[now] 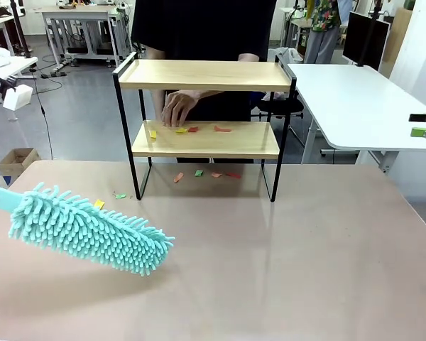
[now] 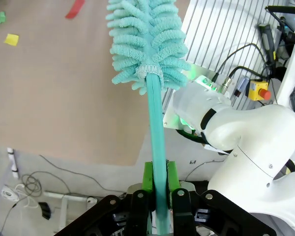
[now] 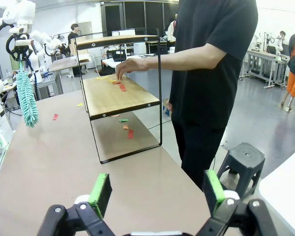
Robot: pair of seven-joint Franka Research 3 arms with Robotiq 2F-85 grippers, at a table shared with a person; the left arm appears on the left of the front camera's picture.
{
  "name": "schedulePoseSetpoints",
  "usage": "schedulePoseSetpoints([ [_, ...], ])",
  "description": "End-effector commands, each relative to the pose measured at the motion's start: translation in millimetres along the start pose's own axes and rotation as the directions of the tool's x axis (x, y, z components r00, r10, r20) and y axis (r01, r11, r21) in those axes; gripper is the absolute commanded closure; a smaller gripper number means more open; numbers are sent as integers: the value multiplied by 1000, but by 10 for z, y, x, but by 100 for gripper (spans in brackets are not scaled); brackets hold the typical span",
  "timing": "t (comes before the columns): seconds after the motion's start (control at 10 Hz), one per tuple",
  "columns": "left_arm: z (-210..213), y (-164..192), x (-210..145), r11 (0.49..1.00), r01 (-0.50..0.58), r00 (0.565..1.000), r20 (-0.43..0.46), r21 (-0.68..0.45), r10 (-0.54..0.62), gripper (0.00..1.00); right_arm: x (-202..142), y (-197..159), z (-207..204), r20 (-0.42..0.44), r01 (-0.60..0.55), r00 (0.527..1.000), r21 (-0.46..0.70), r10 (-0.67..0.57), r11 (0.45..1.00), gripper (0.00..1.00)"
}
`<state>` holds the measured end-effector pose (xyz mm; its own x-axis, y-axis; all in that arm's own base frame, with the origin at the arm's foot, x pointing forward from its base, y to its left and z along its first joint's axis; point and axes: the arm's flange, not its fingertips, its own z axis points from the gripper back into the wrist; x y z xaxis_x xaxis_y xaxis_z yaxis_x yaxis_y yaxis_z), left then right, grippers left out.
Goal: Clean the shelf.
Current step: Clean the specific section of the Shelf indicated by the human with the Duster.
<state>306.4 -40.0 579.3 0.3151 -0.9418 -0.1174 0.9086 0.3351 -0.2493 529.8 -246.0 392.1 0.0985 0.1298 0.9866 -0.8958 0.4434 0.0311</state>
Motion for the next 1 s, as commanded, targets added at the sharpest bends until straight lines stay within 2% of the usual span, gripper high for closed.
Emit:
schedulePoseSetpoints([
  [0.0, 30, -9, -16, 1000, -1, 1000, 3, 0, 1, 87, 35, 7, -6, -2, -6, 1000, 1, 6, 1000, 0],
  [0.7, 0, 0, 0, 1000, 0, 1000, 0, 0, 0, 87, 35, 7, -6, -2, -6, 1000, 1, 6, 1000, 0],
  [0.8, 50, -68, 104, 999, -16, 992, 124, -51, 23, 87, 35, 7, -6, -2, -6, 1000, 1, 6, 1000, 0],
  [0.9, 116, -139, 227, 997, 9, 981, 192, -70, 5, 87, 35, 7, -6, -2, -6, 1000, 1, 6, 1000, 0],
])
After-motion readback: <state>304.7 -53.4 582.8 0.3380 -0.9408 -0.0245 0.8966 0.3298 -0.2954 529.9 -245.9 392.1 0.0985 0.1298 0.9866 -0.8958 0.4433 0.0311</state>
